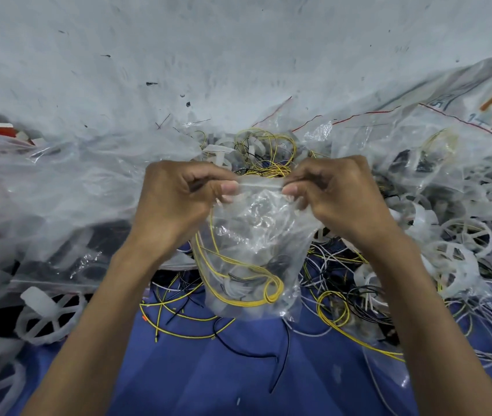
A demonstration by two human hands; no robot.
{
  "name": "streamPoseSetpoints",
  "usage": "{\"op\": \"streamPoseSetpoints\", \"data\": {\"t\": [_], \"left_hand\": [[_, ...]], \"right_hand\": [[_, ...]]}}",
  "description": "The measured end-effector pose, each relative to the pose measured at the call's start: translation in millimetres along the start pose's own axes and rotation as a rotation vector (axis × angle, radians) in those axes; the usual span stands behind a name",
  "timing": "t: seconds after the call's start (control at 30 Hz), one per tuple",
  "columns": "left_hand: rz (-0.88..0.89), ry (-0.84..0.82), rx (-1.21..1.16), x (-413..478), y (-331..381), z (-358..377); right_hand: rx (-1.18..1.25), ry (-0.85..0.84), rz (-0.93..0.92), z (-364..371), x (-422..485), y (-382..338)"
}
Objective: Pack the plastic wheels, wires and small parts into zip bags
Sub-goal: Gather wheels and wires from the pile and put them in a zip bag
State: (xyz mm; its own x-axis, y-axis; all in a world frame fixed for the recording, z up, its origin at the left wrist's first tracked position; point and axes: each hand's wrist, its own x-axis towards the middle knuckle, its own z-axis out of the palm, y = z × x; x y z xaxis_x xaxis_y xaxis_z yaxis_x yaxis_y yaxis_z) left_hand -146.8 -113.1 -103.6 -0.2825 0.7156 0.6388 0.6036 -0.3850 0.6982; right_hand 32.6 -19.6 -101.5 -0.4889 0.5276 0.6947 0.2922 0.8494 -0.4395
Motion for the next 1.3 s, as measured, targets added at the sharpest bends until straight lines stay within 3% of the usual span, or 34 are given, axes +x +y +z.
{"op": "streamPoseSetpoints", "data": {"t": [0.13, 0.27, 0.4, 0.5, 0.57, 0.67, 0.73, 0.87, 0.93, 1.0, 1.13, 1.2, 1.23, 1.3], "left_hand": [[-0.024, 0.037, 0.002, 2, -3, -7], [-0.095, 0.097, -0.034, 6, -17, -26], [-0.080, 0.066, -0.043, 9, -25, -24], [-0.073, 0.040, -0.192, 6, -30, -18], [-0.155, -0.066, -0.296, 3, -40, -16], [-0.344, -0.242, -0.266, 0, -58, -5], [-0.408, -0.203, -0.306, -2, -65, 12], [-0.381, 0.074, -0.425, -3, -67, 39], [-0.380, 0.169, -0.537, -3, -63, 49], [-0.378, 0.188, -0.585, -5, -55, 57], [-0.470, 0.198, -0.734, -2, -39, 64], [-0.508, 0.141, -0.778, 3, -39, 56], [-0.505, 0.112, -0.704, 5, -41, 51], [-0.473, 0.105, -0.374, 4, -51, 37]], "right_hand": [[-0.064, 0.044, -0.037, 7, 0, 2], [0.027, -0.007, 0.070, 0, -1, 14], [-0.057, 0.087, 0.096, 9, -2, 19], [-0.046, 0.175, 0.163, 15, 1, 26], [0.060, 0.210, 0.298, 18, 2, 33], [0.217, 0.252, 0.436, 26, 1, 36], [0.271, 0.269, 0.451, 31, 1, 34], [0.257, 0.026, 0.302, 55, -34, 16], [0.102, -0.150, 0.205, 69, -64, 7], [-0.075, -0.190, 0.102, 76, -84, 5], [-0.171, -0.055, -0.037, 55, -72, 18], [0.051, 0.080, 0.015, 37, -54, 25], [0.099, 0.201, 0.089, 25, -41, 34], [-0.148, 0.372, 0.181, -7, -7, 58]]}}
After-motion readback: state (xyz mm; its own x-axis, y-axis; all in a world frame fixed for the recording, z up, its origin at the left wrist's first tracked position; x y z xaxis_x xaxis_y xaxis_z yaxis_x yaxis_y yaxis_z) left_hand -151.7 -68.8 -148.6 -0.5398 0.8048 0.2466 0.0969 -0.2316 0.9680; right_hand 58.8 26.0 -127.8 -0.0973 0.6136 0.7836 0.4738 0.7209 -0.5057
